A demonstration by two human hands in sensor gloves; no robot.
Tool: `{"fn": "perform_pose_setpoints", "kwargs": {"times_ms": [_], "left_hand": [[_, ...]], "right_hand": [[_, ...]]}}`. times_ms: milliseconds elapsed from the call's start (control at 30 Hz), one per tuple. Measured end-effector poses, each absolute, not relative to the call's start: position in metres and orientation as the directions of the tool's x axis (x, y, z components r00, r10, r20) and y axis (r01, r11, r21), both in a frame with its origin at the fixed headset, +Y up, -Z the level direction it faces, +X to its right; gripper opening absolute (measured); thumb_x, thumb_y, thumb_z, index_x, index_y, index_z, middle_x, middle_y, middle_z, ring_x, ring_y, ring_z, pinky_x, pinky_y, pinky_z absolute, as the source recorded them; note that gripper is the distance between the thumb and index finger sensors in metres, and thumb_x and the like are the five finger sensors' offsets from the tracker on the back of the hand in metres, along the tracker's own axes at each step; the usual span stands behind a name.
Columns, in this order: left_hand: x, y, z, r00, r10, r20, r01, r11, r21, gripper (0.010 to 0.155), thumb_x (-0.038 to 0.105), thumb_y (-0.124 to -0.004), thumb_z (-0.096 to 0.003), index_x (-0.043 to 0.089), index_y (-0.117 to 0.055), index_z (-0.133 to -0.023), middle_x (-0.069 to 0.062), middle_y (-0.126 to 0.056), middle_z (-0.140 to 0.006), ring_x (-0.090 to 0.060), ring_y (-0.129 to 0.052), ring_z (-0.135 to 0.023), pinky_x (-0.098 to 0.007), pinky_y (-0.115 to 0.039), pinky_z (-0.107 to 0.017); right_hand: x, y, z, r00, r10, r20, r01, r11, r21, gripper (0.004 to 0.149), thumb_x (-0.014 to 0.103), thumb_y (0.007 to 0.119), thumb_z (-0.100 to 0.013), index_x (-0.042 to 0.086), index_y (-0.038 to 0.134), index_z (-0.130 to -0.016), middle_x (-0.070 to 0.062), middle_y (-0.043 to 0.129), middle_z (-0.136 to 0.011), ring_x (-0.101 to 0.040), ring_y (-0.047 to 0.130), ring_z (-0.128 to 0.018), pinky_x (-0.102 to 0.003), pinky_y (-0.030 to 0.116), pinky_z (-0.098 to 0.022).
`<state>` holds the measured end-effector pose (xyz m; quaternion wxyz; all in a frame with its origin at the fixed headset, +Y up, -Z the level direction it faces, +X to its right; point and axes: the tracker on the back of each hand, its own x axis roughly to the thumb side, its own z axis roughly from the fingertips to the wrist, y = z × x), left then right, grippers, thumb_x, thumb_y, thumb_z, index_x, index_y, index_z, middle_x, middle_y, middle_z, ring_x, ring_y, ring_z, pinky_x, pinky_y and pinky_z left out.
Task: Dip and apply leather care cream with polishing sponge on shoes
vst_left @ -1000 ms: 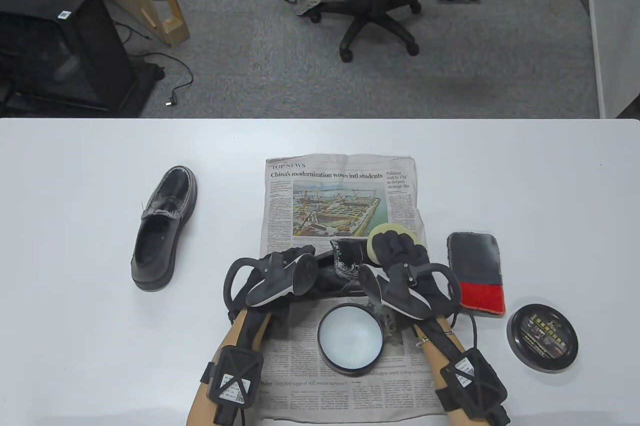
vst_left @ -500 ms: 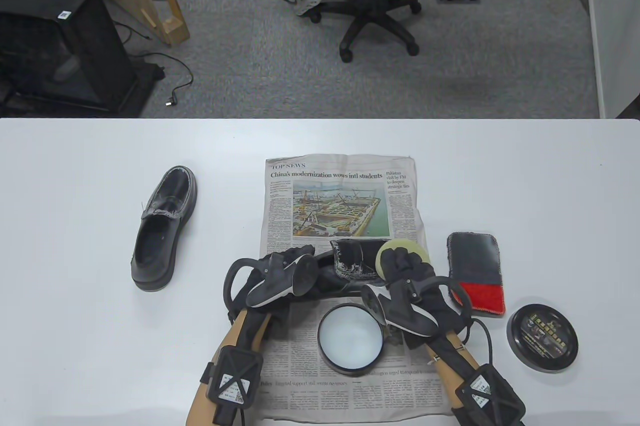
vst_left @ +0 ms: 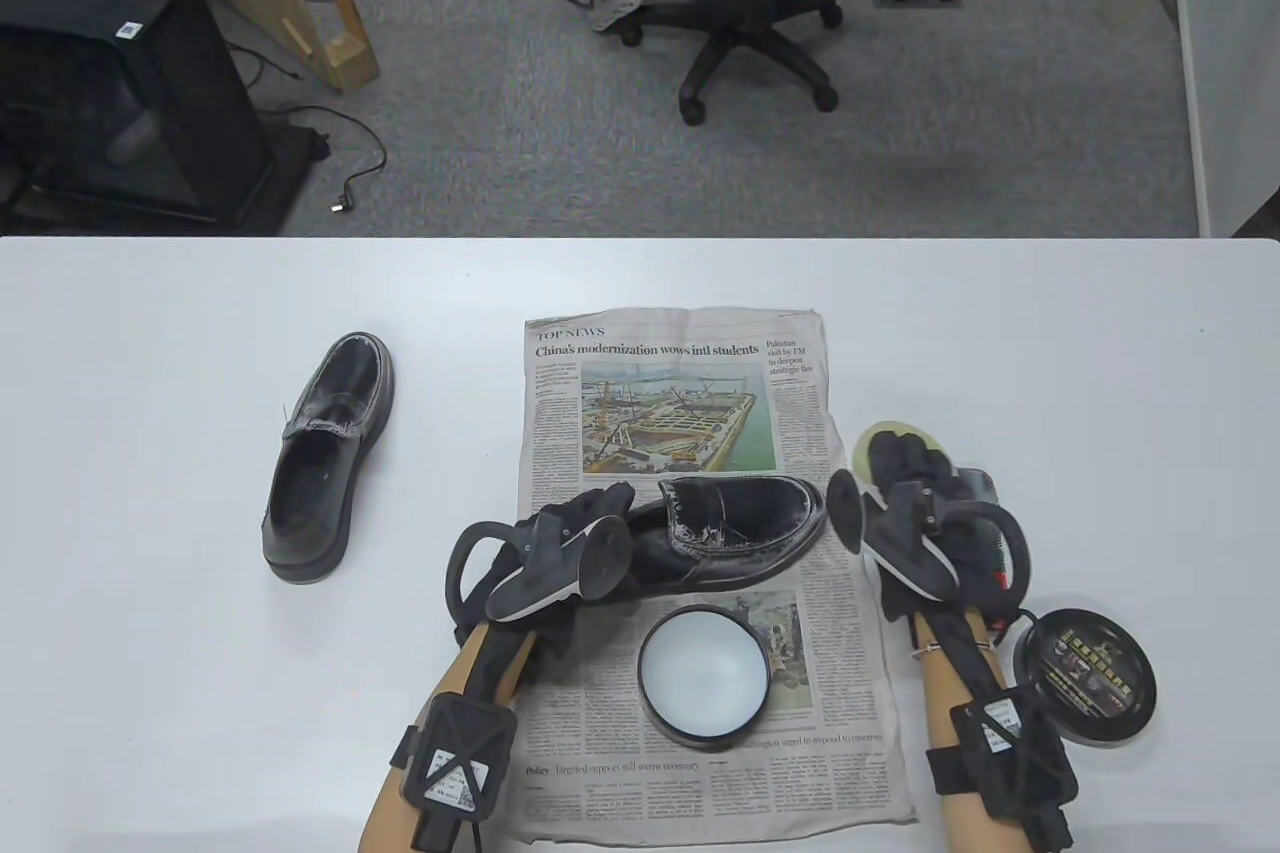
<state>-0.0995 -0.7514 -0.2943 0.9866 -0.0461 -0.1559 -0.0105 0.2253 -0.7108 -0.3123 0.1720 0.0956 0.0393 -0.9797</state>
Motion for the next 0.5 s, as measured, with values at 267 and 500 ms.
{"fn": "perform_pose_setpoints", "kwargs": {"times_ms": [267, 500], "left_hand": [[-0.104, -0.734, -0.284, 0.934, 0.012, 0.358, -0.004, 1.0, -0.024, 0.082, 0.056, -0.082, -0.04, 0.04, -0.049, -0.113, -0.005, -0.064, -0.122, -0.028, -0.081, -0.102, -0.049, -0.076, -0.073], [-0.116, -0.729, -0.277, 0.936, 0.032, 0.351, -0.018, 0.999, -0.042, 0.065, 0.057, -0.083, -0.039, 0.043, -0.068, -0.101, -0.005, -0.071, -0.119, -0.03, -0.083, -0.1, -0.049, -0.079, -0.07]], "right_hand": [[0.31, -0.747, -0.322, -0.82, -0.388, -0.42, 0.309, -0.919, 0.245, 0.054, 0.032, 0.069, -0.06, 0.023, 0.052, -0.11, -0.006, 0.068, -0.111, -0.033, 0.077, -0.098, -0.045, 0.073, -0.068], [0.322, -0.753, -0.315, -0.871, -0.303, -0.386, 0.177, -0.928, 0.329, 0.059, 0.039, 0.062, -0.061, 0.019, 0.045, -0.114, -0.012, 0.056, -0.117, -0.04, 0.063, -0.105, -0.056, 0.061, -0.073]]}}
